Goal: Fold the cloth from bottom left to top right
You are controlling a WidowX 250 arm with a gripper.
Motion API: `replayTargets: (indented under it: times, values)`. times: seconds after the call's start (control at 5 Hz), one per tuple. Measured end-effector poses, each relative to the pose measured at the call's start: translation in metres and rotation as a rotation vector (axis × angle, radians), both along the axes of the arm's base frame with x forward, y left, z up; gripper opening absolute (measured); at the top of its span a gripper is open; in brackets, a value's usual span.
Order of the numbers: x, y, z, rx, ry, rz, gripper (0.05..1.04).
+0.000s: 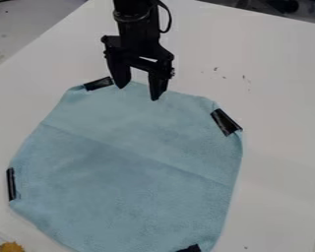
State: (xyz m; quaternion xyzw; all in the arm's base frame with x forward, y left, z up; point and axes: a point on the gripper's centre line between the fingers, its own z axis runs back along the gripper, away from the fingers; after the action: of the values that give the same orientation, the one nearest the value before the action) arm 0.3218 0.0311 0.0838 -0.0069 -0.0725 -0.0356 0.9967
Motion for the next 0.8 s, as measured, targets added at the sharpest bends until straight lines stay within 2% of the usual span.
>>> replayTargets:
  times: [0.4, 0.6, 0.8]
  values:
    - [-0.008, 0.001, -0.012, 0.009, 0.049, -0.005, 1.001]
    - [-0.023, 0.009, -0.006, 0.012, 0.028, 0.019, 1.001]
    - [-0.053, 0.02, -0.001, 0.019, 0.019, 0.092, 1.001]
